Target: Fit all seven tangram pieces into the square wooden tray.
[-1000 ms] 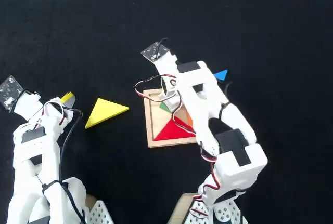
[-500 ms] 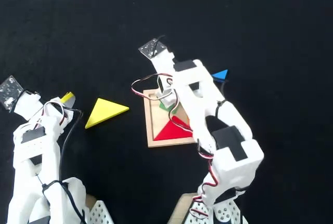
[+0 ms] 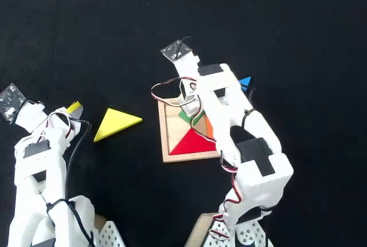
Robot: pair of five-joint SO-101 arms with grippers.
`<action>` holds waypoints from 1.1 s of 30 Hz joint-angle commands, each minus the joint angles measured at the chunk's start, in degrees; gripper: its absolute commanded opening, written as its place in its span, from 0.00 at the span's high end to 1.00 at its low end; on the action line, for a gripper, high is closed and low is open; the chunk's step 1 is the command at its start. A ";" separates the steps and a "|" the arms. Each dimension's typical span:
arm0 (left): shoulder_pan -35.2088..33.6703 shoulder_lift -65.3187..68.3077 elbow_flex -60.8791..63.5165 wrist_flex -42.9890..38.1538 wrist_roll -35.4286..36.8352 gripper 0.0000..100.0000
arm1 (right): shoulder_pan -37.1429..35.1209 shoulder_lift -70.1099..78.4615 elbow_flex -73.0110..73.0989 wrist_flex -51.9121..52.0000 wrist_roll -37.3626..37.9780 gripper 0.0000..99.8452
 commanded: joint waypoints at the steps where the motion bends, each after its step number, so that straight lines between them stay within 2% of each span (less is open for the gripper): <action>1: 0.66 -0.88 -0.57 -1.05 -0.53 0.69 | 1.23 -4.97 1.36 0.44 0.00 0.99; 7: 0.66 -0.88 -0.48 -1.14 -0.53 0.69 | 1.49 -7.52 1.98 0.53 0.00 0.99; 13: 1.45 -0.88 -0.48 -1.14 -1.14 0.69 | 4.92 -18.15 3.03 4.13 -0.53 0.99; 14: 2.68 -0.88 -0.48 -1.05 -3.52 0.69 | 6.33 -20.44 4.35 3.52 -0.62 0.99; 17: 9.45 -0.88 -0.48 -0.35 -16.97 0.69 | 10.11 -26.51 10.59 -3.08 -5.19 0.99; 19: 14.90 -0.97 -1.63 4.13 -24.62 0.69 | 11.69 -28.88 15.60 -9.49 -8.44 0.99; 22: 19.38 -0.70 -7.96 15.38 -30.86 0.69 | 11.87 -28.79 19.38 -15.03 -11.60 0.99; 26: 19.91 3.25 -21.23 28.48 -33.67 0.69 | 12.22 -26.15 18.33 -15.74 -14.42 0.99; 29: 19.74 12.22 -34.24 38.42 -37.19 0.69 | 12.66 -22.99 16.92 -15.82 -14.59 0.99; 31: 20.35 19.87 -42.24 44.84 -44.84 0.69 | 12.84 -20.53 15.60 -15.82 -14.68 0.99; 33: 20.62 26.64 -49.19 48.53 -55.47 0.69 | 12.84 -18.24 14.29 -15.82 -14.68 0.99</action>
